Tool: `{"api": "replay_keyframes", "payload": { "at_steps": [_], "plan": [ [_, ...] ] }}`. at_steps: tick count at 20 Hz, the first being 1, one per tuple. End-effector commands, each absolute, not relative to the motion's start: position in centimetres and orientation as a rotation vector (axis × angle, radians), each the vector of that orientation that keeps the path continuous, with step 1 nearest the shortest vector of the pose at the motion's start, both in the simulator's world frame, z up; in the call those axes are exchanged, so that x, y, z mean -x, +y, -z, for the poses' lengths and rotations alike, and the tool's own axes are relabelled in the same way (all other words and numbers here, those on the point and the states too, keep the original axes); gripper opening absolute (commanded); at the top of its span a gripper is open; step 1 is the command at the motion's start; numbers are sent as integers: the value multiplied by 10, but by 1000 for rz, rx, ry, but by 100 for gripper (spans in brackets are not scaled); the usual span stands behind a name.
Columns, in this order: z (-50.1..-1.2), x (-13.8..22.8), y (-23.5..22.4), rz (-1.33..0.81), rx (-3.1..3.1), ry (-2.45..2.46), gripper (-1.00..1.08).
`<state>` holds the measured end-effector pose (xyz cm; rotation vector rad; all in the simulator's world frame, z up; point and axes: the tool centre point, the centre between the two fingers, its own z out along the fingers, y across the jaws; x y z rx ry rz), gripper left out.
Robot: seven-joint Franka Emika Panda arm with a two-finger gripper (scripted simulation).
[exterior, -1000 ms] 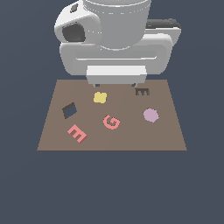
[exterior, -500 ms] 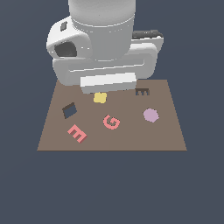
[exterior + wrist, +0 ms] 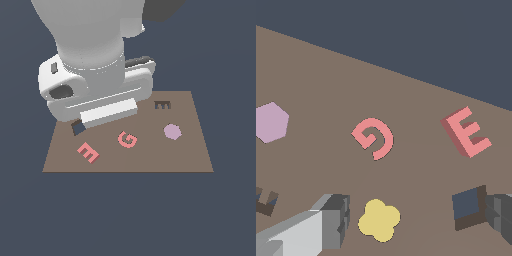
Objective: Insert a designated object into the corresponding slot on a board.
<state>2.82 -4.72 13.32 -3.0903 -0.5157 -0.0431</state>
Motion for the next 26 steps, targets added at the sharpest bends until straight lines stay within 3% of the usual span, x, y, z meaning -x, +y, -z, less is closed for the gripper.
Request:
{"api": "replay_keyframes", "payload": {
  "at_steps": [1,13,26],
  "plan": [
    [-122,-34,-59,38,3070,-626,100],
    [-74,-72,-101,13,2940,-1098,100],
    [-51,-97,-115,0,2848,-1326,100]
  ]
}}
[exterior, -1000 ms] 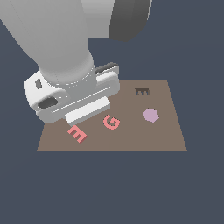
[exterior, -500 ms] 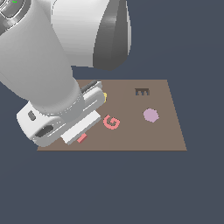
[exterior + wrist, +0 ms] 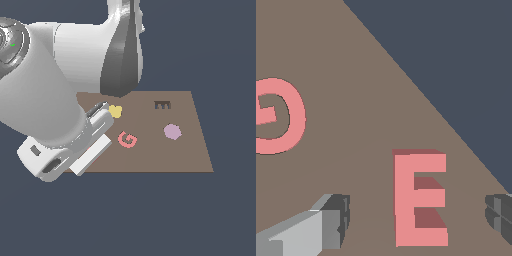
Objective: Insert a designated object into the corresponding slot on a board.
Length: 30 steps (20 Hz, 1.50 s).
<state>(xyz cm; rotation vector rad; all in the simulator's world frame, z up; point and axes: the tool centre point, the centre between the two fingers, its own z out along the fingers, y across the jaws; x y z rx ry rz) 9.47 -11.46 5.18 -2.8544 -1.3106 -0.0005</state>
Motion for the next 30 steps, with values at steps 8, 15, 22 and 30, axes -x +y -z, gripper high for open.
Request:
{"api": "replay_keyframes", "payload": {
  "at_steps": [8,15,22,30],
  "plan": [
    [-49,-98,-115,-1,2844,-1334,100],
    [-32,-98,-115,0,2844,-1335,100],
    [-30,-98,-115,0,2844,-1335,-100],
    [-30,-98,-115,0,2843,-1336,-100]
  ]
}}
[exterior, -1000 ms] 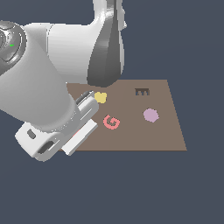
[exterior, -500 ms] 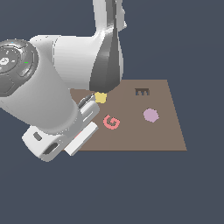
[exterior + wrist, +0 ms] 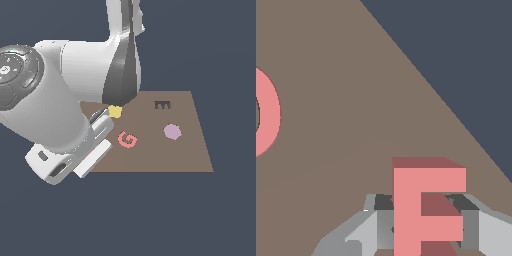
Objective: Insert a designated object into the corresponding slot on a board.
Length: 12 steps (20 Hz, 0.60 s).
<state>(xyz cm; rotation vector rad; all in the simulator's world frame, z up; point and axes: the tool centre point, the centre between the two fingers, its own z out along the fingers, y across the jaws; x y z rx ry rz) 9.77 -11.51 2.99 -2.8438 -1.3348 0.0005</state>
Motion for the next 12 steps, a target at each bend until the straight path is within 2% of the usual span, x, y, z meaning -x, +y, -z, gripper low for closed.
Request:
{"api": "replay_keyframes", "payload": {
  "at_steps": [1,12],
  "plan": [
    [-30,-97,-114,0,2842,-1338,-100],
    [-31,-84,-76,0,2779,-1464,-100]
  ]
}}
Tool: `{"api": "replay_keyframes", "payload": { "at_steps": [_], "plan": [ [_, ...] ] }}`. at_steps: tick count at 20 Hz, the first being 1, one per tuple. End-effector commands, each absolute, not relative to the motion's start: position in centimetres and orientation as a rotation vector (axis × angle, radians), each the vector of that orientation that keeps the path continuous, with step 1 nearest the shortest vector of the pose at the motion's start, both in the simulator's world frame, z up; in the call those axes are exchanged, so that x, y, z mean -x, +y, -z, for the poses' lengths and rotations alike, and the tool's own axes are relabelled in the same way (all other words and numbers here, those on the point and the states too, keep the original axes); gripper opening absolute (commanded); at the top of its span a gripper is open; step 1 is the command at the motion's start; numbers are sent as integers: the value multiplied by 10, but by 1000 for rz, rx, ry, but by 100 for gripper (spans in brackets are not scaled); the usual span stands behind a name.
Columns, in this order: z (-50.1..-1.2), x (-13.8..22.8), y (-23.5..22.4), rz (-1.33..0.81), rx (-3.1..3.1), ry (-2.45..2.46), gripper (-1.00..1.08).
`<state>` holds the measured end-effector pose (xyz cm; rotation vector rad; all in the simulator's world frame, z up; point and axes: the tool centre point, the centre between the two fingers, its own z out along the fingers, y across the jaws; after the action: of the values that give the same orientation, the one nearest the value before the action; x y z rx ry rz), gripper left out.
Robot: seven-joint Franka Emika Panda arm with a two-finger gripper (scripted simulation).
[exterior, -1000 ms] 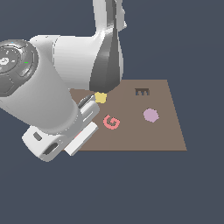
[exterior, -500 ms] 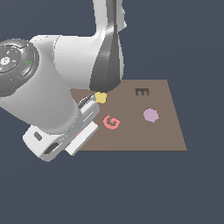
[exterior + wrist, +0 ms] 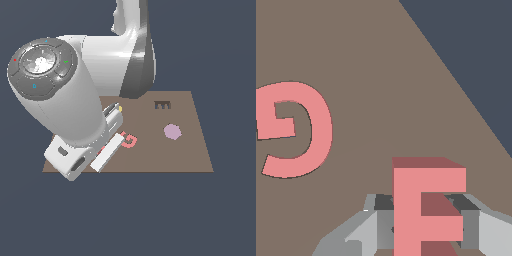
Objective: Insert a designated object into the corresponding slot on a board.
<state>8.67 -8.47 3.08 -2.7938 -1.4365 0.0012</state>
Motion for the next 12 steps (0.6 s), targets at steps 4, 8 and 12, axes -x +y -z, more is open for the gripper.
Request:
{"api": "replay_keyframes", "payload": {
  "at_steps": [4,8,12],
  "plan": [
    [-32,-71,-49,-1,2729,-1556,-100],
    [-34,-53,-15,-1,2660,-1672,-100],
    [-35,-26,24,-1,2568,-1809,-100]
  ]
}}
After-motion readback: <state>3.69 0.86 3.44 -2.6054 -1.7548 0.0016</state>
